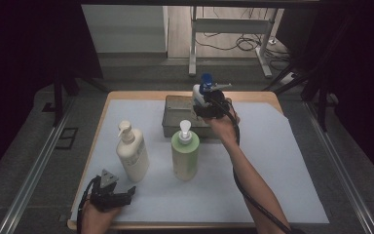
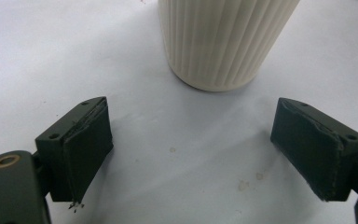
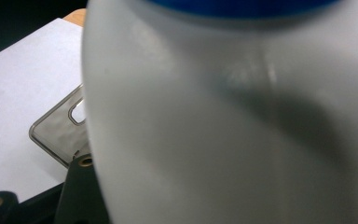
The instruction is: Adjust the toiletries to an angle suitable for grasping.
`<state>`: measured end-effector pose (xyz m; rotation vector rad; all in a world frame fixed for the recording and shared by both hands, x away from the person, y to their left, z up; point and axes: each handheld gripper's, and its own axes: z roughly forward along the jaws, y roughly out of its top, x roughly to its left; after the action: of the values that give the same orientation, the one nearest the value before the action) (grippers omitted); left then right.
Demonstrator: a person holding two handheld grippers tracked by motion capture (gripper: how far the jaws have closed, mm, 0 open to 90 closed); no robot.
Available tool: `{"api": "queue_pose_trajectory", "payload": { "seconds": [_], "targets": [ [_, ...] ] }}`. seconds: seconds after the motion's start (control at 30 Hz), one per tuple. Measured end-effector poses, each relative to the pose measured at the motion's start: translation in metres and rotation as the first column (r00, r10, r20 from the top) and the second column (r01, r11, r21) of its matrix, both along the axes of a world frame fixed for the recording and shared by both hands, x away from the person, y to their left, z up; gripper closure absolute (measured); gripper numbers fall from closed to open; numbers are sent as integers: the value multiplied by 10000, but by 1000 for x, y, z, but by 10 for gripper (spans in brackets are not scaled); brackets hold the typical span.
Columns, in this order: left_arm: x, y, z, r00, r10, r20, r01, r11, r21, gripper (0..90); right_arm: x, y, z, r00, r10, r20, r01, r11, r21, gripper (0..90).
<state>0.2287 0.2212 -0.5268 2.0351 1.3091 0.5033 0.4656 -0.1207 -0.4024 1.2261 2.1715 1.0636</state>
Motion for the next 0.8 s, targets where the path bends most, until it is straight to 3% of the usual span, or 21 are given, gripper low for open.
{"api": "queue_pose_trajectory", "payload": {
  "seconds": [0.8],
  "targets": [
    [0, 0, 0, 10000, 8, 16, -8, 10000, 5, 122, 0, -9, -10, 9989, 478, -24, -478, 9988, -115, 371]
  ]
}}
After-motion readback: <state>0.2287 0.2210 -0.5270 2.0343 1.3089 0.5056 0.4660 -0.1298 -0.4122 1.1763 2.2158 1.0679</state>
